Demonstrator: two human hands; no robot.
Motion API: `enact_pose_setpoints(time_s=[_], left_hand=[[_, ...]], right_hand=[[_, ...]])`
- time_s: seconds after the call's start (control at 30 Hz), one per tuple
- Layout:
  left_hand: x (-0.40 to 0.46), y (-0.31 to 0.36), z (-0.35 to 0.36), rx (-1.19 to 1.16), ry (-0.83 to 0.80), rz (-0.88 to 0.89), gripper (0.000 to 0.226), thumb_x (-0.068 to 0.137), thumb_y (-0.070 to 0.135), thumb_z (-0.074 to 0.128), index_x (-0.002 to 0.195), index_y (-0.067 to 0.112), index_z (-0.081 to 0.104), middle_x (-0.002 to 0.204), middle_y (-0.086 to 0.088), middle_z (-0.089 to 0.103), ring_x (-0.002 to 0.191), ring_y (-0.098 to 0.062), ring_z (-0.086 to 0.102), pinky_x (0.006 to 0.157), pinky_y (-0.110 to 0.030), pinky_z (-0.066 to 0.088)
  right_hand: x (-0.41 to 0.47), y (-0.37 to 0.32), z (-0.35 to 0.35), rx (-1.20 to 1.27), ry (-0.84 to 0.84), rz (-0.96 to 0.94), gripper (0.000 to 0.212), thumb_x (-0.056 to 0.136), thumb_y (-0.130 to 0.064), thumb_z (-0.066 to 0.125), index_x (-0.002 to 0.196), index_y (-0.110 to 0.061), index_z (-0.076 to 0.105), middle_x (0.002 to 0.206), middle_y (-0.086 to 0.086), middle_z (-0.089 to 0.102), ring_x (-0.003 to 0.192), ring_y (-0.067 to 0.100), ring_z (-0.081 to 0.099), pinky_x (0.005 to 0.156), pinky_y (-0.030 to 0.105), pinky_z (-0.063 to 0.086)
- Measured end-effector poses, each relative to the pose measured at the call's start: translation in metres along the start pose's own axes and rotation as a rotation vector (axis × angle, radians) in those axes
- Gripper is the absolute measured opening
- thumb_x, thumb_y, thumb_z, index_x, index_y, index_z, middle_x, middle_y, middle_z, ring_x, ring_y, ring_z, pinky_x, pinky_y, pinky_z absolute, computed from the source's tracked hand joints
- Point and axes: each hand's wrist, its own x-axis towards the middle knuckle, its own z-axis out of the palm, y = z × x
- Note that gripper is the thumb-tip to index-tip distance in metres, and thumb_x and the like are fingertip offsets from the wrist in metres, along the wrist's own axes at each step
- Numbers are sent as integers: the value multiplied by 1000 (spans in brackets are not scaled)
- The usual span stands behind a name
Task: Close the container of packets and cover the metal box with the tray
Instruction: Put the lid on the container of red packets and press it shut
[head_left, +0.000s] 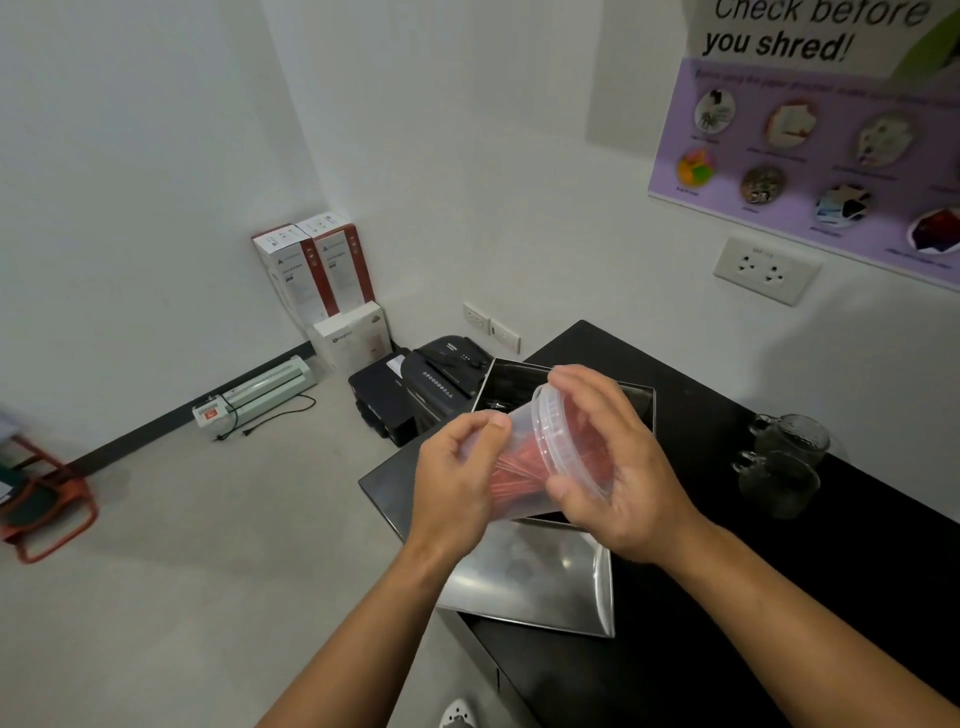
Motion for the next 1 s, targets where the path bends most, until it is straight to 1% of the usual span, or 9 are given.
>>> enact_pose_setpoints(time_s=[0.2, 0.3, 0.4, 0.53, 0.6, 0.67, 0.77, 0.9, 1.0], left_hand=[[-6, -6, 10, 151, 165, 165, 39, 87, 60, 67, 107, 29, 76, 98, 5, 79, 91, -14, 76, 79, -30, 61], [-7, -7, 10, 129, 151, 166, 35, 89, 60, 66, 106, 33, 77, 98, 4, 79, 90, -18, 77, 78, -38, 64], [1, -4, 9, 44, 100, 48, 33, 90, 54, 64, 99, 27, 81, 94, -3, 80, 88, -23, 77, 81, -48, 63], [6, 5, 4, -17, 6, -18, 40, 94, 51, 58, 98, 19, 83, 89, -11, 78, 80, -26, 74, 75, -44, 60], [4, 5, 5, -43, -33, -36, 39, 97, 47, 58, 101, 17, 83, 95, -19, 78, 89, -42, 74, 83, -57, 59], [1, 3, 7, -63, -11, -61, 40, 96, 46, 58, 101, 15, 83, 98, -25, 76, 92, -47, 73, 88, -64, 57], [-5, -2, 11, -58, 65, -52, 43, 90, 53, 57, 94, 19, 83, 89, -23, 76, 78, -31, 72, 74, -52, 58], [-7, -11, 14, -8, 163, 51, 32, 90, 49, 57, 85, 32, 83, 76, 2, 77, 70, -11, 71, 62, -25, 55], [-5, -17, 13, 40, 215, 85, 28, 90, 49, 58, 86, 36, 82, 80, 4, 78, 74, -11, 73, 62, -25, 56]], right_hand=[[0, -16, 8, 188, 138, 273, 64, 87, -52, 62, 147, -39, 43, 147, -10, 50, 139, 7, 47, 106, 16, 40], [2, -19, 6, 166, 134, 334, 69, 86, -59, 62, 149, -37, 45, 146, -16, 49, 138, -1, 46, 103, 9, 37], [5, -16, -10, 67, 10, 290, 83, 88, -73, 57, 156, -29, 38, 154, -16, 43, 145, 2, 38, 110, 13, 34], [6, -10, -26, -142, -155, 44, 90, 88, -71, 57, 161, -26, 29, 169, -5, 25, 157, 15, 22, 123, 36, 26], [5, -8, -25, -157, -151, -44, 90, 88, -71, 57, 161, -24, 31, 168, 0, 25, 156, 20, 25, 122, 40, 28], [3, -8, -18, -125, -103, -58, 85, 89, -63, 61, 158, -20, 36, 165, 4, 31, 153, 23, 31, 120, 43, 33], [-2, -9, -7, -64, -33, -35, 78, 84, -44, 65, 154, -16, 43, 157, 5, 39, 148, 25, 39, 116, 46, 39], [-3, -10, 2, 62, 41, 62, 73, 82, -40, 64, 149, -14, 49, 151, 4, 47, 145, 20, 43, 115, 34, 38], [-6, -12, 12, 124, 107, 165, 71, 82, -39, 64, 149, -20, 50, 151, -1, 49, 144, 12, 44, 112, 22, 36]])
